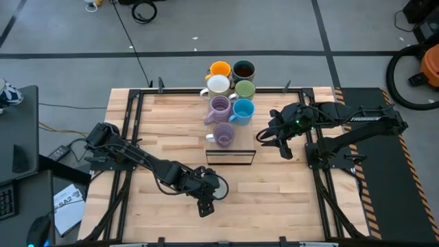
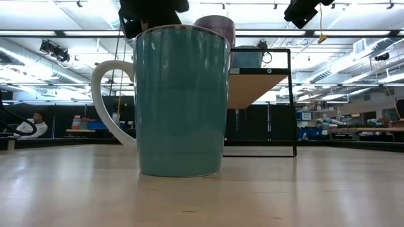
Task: Place coffee mugs
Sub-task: Put the white and blue mug on the shelf
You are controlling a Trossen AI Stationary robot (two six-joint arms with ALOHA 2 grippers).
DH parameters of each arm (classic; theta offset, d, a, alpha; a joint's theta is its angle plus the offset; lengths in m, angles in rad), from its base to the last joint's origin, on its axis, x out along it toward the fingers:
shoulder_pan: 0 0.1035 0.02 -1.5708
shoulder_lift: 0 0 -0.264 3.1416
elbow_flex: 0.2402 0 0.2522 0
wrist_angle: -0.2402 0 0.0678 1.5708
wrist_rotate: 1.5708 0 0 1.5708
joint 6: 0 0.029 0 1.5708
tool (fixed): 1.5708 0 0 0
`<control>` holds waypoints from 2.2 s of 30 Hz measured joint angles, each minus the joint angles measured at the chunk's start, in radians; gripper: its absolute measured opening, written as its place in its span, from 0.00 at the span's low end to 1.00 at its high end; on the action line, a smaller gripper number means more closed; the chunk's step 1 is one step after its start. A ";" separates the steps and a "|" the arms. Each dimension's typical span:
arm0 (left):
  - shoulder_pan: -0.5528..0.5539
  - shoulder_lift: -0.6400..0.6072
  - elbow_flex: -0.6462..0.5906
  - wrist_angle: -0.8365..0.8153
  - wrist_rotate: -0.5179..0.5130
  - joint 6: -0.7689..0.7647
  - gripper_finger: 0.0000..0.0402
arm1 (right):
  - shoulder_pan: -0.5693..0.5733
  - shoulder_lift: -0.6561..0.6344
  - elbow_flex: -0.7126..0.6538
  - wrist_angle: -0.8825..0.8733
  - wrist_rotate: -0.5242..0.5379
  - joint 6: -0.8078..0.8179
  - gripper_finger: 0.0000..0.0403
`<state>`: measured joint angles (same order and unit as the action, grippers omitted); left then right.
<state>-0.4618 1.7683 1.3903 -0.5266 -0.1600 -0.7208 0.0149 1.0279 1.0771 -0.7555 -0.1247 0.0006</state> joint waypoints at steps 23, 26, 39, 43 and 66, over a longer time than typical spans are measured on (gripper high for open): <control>0.009 -0.169 0.004 -0.265 0.058 0.055 0.39 | 0.132 0.075 0.001 0.401 -0.060 0.183 0.32; -0.004 -0.174 0.004 -0.371 0.015 0.052 0.39 | 0.177 0.126 0.001 0.483 -0.061 0.183 0.32; -0.026 -0.166 -0.144 -0.294 -0.161 0.012 0.39 | 0.323 0.333 0.001 0.584 -0.052 0.152 0.32; -0.026 -0.166 -0.225 -0.135 -0.161 0.007 0.39 | 0.358 0.392 0.001 0.601 -0.051 0.099 0.32; -0.026 -0.110 -0.351 0.403 -0.152 -0.006 0.39 | 0.428 0.560 0.000 0.684 0.020 -0.003 0.32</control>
<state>-0.4873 1.6587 1.0393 -0.1234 -0.3119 -0.7272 0.4427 1.5875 1.0771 -0.0715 -0.1045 -0.0025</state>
